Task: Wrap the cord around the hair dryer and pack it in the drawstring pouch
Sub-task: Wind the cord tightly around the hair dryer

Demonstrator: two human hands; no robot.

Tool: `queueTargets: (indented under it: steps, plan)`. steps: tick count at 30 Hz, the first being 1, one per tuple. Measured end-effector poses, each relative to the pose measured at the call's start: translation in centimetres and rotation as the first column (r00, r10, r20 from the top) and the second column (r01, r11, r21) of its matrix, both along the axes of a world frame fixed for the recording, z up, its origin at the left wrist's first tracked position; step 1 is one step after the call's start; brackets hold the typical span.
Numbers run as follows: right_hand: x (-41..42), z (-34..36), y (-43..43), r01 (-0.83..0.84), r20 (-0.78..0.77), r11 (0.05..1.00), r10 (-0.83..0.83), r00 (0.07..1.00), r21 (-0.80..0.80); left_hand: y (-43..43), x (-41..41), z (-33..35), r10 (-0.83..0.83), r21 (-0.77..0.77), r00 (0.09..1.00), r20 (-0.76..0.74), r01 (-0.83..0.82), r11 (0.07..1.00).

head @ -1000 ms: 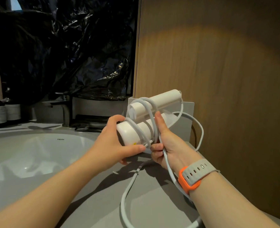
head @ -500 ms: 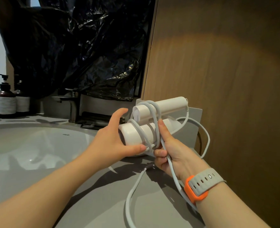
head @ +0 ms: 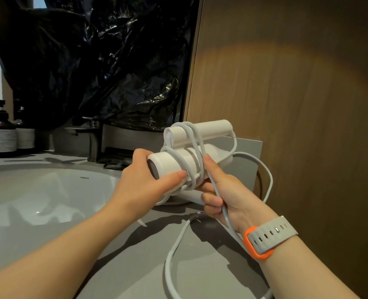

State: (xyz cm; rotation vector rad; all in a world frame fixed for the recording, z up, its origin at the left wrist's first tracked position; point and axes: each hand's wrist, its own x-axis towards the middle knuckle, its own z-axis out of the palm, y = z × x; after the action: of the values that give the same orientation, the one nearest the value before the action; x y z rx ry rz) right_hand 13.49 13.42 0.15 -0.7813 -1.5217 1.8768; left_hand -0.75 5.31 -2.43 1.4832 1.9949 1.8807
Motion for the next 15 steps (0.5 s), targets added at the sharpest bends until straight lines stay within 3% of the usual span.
queueTargets:
  steps: [9,15]
  plan:
    - [-0.2,0.4,-0.5,-0.041,0.016,0.998,0.04,0.999,0.057,0.6,-0.6,0.1,-0.033,0.068,0.976,0.217,0.019,0.997]
    - [-0.5,0.9,-1.0,-0.013,0.134,0.969,-0.02,0.991,0.246,0.8,-1.3,0.4,-0.039,0.076,0.921,0.389,0.011,0.997]
